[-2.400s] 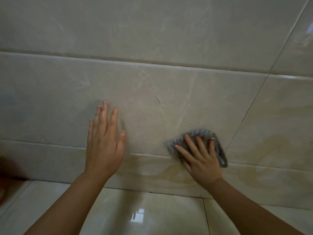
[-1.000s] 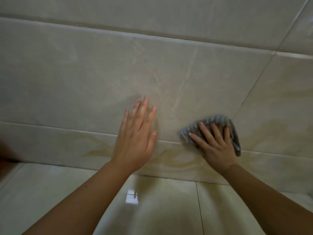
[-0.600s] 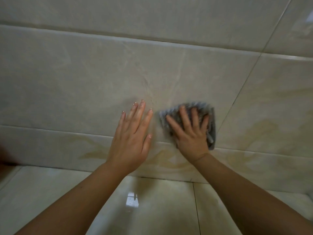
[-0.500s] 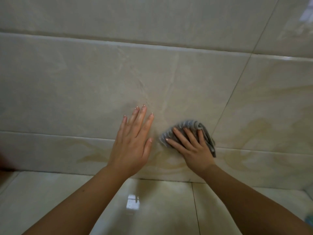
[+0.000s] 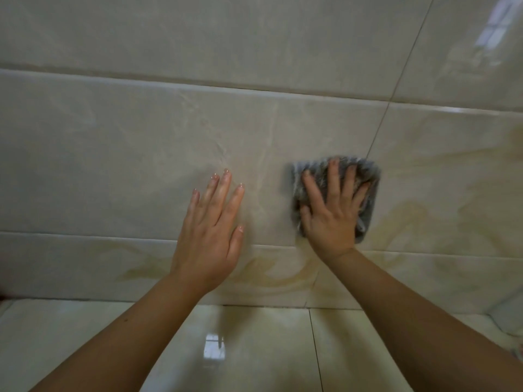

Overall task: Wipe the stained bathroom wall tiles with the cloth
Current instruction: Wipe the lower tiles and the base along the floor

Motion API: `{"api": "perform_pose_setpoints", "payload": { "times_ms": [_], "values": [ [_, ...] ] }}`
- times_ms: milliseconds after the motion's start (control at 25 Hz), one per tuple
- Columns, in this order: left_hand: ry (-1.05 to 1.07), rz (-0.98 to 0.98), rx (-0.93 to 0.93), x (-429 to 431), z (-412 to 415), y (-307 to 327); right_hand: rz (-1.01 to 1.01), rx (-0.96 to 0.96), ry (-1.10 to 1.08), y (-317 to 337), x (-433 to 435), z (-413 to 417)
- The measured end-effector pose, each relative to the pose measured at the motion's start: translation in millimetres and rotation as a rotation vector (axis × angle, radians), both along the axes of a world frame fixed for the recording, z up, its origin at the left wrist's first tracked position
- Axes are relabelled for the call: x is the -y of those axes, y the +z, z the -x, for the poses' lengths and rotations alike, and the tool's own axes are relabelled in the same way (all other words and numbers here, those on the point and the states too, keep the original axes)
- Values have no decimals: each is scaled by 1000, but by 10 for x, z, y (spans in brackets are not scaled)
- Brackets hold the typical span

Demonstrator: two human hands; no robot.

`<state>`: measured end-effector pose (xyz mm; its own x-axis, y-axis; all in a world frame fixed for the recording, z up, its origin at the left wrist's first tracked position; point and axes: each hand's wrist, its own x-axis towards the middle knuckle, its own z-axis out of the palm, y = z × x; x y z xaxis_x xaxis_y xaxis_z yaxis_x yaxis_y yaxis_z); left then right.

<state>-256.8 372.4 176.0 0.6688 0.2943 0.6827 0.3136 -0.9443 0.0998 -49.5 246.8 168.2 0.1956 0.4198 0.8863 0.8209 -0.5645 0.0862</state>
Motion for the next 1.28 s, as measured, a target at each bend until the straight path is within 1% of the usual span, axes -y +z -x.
{"api": "perform_pose_setpoints", "payload": {
  "times_ms": [120,160,200,280,320,360,480,520,560,600,640,720,760,800,840,920,960,1040,1120,1240,1280],
  "values": [
    [-5,-8,-21,38,-14,-23,347,162,51,-552,268,-80],
    [-6,-4,-25,47,-14,-26,424,213,56,-667,394,-155],
    [-5,-2,-24,46,-17,-24,463,252,52,-720,505,-229],
    [7,-9,-20,31,-22,-15,482,257,33,-666,688,-338],
    [10,-12,-17,26,-26,-9,449,233,27,-565,738,-371],
    [5,-15,-11,29,-36,-2,371,203,15,-415,732,-397],
    [-15,-31,-14,71,-91,3,-41,13,-32,120,407,-338],
    [-20,-36,-24,90,-110,-2,-150,-68,-33,211,279,-274],
    [-27,-44,-34,116,-132,-5,-201,-122,-42,211,206,-205],
    [-36,-52,-45,147,-154,-13,-179,-138,-51,103,199,-159],
    [-45,-63,-57,180,-174,-22,-96,-118,-57,-79,247,-139],
    [-62,-81,-78,249,-211,-20,126,-18,-54,-390,485,-182],
    [-65,-91,-82,280,-241,6,165,8,-47,-376,582,-252],
    [-63,-99,-82,308,-274,42,133,5,-44,-249,603,-299],
    [-54,-108,-76,331,-320,96,49,-18,-49,-30,546,-317],
    [-43,-129,-65,383,-445,240,-153,-137,-50,484,365,-285],
    [-49,-144,-63,418,-516,328,-212,-173,-46,659,315,-281],
    [-65,-187,-62,475,-623,498,-251,-145,-48,743,331,-363],
    [-84,-245,-60,519,-686,664,-296,-159,-94,637,493,-525],
    [-109,-335,-54,519,-730,881,-543,-379,-220,598,470,-504],
    [-110,-363,-51,506,-749,942,-575,-427,-234,689,378,-403]
  ]
}}
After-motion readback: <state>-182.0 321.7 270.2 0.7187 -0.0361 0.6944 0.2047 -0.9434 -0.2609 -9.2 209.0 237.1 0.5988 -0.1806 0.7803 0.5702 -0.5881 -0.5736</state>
